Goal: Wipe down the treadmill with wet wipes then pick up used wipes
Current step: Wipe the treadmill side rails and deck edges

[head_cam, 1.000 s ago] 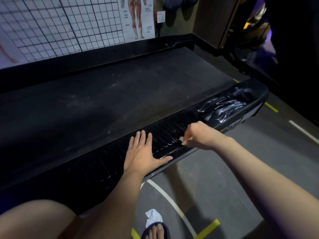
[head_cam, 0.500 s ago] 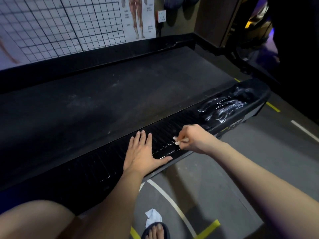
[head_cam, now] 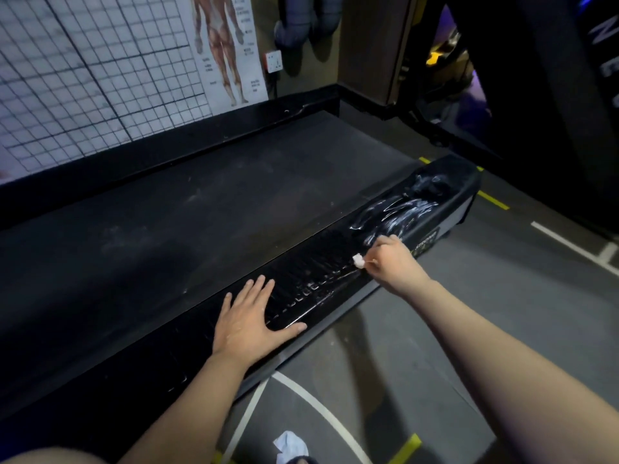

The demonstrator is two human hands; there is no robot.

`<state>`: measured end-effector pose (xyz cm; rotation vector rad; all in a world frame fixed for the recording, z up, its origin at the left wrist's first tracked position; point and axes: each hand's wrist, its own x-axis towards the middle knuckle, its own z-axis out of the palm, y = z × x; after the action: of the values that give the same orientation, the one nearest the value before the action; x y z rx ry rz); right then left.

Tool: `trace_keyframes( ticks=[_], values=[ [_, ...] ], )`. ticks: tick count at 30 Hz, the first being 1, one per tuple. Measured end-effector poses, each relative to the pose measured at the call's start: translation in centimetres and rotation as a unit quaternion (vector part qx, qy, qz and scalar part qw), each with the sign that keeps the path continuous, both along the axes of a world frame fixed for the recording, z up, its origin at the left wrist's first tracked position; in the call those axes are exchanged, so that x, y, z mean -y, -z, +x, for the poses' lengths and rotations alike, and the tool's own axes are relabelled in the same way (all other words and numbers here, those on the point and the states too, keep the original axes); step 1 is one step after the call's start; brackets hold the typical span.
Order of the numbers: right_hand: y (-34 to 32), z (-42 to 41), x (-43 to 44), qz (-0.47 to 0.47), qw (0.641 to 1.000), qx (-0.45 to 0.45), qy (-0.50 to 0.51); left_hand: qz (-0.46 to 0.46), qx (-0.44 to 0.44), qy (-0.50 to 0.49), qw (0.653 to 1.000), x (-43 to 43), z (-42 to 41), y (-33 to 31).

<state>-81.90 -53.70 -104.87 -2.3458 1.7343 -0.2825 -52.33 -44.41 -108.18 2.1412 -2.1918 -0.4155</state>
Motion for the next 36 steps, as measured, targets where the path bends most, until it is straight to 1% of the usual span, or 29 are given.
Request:
trace_keyframes(
  ticks=[2, 5, 6, 7, 9, 11, 12, 13, 15, 17, 19, 21, 25, 27, 28, 29, 30, 32, 33, 34, 35, 36],
  values=[
    [-0.4, -2.2, 0.3, 0.005, 0.996, 0.035, 0.076, 0.001, -0.004, -0.012, 1.0, 0.7, -0.8, -1.1],
    [-0.6, -4.5, 0.6, -0.012, 0.973, 0.111, 0.204, -0.068, -0.02, -0.015, 0.997, 2.8, -4.0, -3.3],
    [-0.5, -4.7, 0.8, -0.023, 0.967, 0.126, 0.221, -0.082, -0.034, -0.007, 0.996, 3.4, -5.4, -3.8],
    [-0.3, -5.0, 1.1, -0.034, 0.963, 0.139, 0.227, -0.076, -0.053, 0.004, 0.996, 4.4, -7.1, -4.0],
    [-0.4, -4.3, 1.6, -0.064, 0.962, 0.169, 0.207, -0.036, -0.071, 0.021, 0.997, 6.1, -9.9, -3.9],
    [-0.2, -3.6, 2.2, -0.082, 0.963, 0.192, 0.168, 0.002, -0.05, 0.031, 0.998, 8.0, -12.4, -2.9],
    [0.2, -3.2, 2.4, -0.086, 0.969, 0.188, 0.134, 0.014, -0.032, 0.033, 0.999, 8.7, -13.2, -2.2],
    [0.8, -2.7, 2.4, -0.088, 0.977, 0.171, 0.091, 0.018, -0.008, 0.036, 0.999, 9.2, -13.7, -1.5],
    [2.6, -1.8, 2.2, -0.094, 0.987, 0.129, 0.007, -0.007, 0.044, 0.045, 0.998, 9.6, -14.1, -0.3],
    [3.8, -2.2, 2.4, -0.102, 0.987, 0.124, -0.011, -0.035, 0.059, 0.045, 0.997, 9.4, -14.1, 0.4],
    [4.3, -3.7, 3.5, -0.125, 0.982, 0.139, 0.031, -0.044, 0.059, 0.049, 0.996, 9.5, -14.1, 0.5],
    [4.5, -5.8, 4.4, -0.139, 0.973, 0.15, 0.108, -0.043, 0.055, 0.049, 0.996, 9.6, -14.1, 0.5],
    [3.9, -9.0, 5.2, -0.104, 0.932, 0.194, 0.288, -0.047, 0.048, 0.049, 0.997, 9.6, -14.1, 0.4],
    [3.1, -8.9, 5.2, -0.113, 0.915, 0.21, 0.325, -0.047, 0.048, 0.047, 0.997, 9.6, -14.0, 0.4],
    [2.5, -8.3, 5.0, -0.126, 0.915, 0.218, 0.317, -0.047, 0.046, 0.047, 0.997, 9.6, -14.0, 0.4],
    [2.2, -7.5, 4.6, -0.137, 0.922, 0.224, 0.284, -0.048, 0.045, 0.047, 0.997, 9.7, -14.0, 0.4],
    [2.2, -6.4, 4.1, -0.141, 0.936, 0.225, 0.231, -0.056, 0.044, 0.045, 0.996, 9.7, -14.0, 0.4],
    [3.1, -4.4, 2.9, -0.125, 0.966, 0.192, 0.118, -0.074, 0.044, 0.037, 0.996, 9.8, -14.1, 0.5],
    [3.8, -3.8, 2.5, -0.123, 0.975, 0.166, 0.087, -0.076, 0.044, 0.037, 0.995, 9.8, -14.1, 0.5],
    [4.4, -3.8, 2.6, -0.131, 0.978, 0.146, 0.078, -0.075, 0.046, 0.038, 0.995, 9.8, -14.1, 0.5],
    [4.7, -4.2, 2.9, -0.14, 0.976, 0.141, 0.093, -0.073, 0.047, 0.039, 0.995, 9.8, -14.0, 0.6],
    [4.8, -4.9, 3.3, -0.142, 0.968, 0.153, 0.139, -0.074, 0.046, 0.04, 0.995, 9.9, -14.0, 0.6]
  ],
)
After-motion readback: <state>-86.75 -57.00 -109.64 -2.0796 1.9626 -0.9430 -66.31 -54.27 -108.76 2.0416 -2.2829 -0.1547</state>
